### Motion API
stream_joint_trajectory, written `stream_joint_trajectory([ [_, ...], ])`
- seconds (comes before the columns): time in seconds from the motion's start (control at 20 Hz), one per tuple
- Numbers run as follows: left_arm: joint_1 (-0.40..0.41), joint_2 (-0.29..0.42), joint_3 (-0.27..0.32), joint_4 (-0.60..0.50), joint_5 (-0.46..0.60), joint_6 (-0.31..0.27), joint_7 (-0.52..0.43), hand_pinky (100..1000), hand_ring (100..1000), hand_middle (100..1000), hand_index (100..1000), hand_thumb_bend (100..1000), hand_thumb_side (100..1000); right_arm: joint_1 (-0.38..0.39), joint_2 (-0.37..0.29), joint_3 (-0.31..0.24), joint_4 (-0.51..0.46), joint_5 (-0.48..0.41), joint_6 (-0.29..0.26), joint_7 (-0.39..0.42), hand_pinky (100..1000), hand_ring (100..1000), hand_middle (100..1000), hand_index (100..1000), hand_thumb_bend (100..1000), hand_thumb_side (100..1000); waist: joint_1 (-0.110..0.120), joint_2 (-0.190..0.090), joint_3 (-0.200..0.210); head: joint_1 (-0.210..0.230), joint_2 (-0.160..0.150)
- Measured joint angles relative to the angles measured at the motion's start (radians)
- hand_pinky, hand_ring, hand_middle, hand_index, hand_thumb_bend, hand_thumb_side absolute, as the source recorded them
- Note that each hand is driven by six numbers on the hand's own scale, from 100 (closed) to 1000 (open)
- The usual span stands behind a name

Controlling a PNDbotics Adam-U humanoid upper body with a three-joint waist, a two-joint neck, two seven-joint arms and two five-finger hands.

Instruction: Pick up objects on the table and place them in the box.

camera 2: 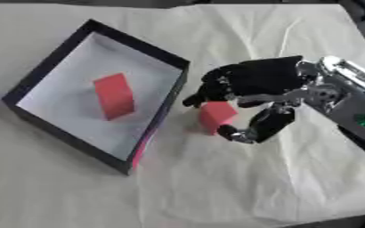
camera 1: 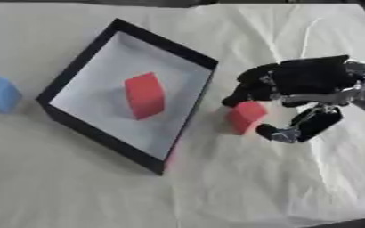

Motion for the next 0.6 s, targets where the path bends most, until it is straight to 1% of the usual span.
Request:
stream_joint_trajectory([
  [0.15,0.000,0.000,0.000,0.005,0.000,0.001,-0.002,857,900,793,749,100,687,-0.001,0.008,0.001,0.006,0.010,0.014,0.008,956,859,775,991,125,270,0.000,0.002,0.000,0.000,0.000],
  [0.3,0.001,0.000,0.000,0.005,-0.001,0.000,-0.003,859,901,793,749,100,688,-0.005,0.008,0.001,0.009,0.025,0.012,0.008,961,867,791,997,158,267,0.000,0.003,0.000,0.000,0.000],
  [0.45,0.001,0.000,0.000,0.005,-0.001,0.000,-0.005,859,902,794,749,100,689,-0.005,0.010,0.001,0.018,0.041,0.003,0.005,964,874,815,999,168,262,0.000,0.003,0.000,0.000,0.000],
  [0.6,0.001,-0.001,0.000,0.005,-0.002,0.001,-0.008,860,902,794,748,100,688,-0.005,0.016,0.001,0.031,0.054,-0.007,-0.001,964,879,831,997,149,249,0.000,0.004,0.000,0.000,-0.001],
])
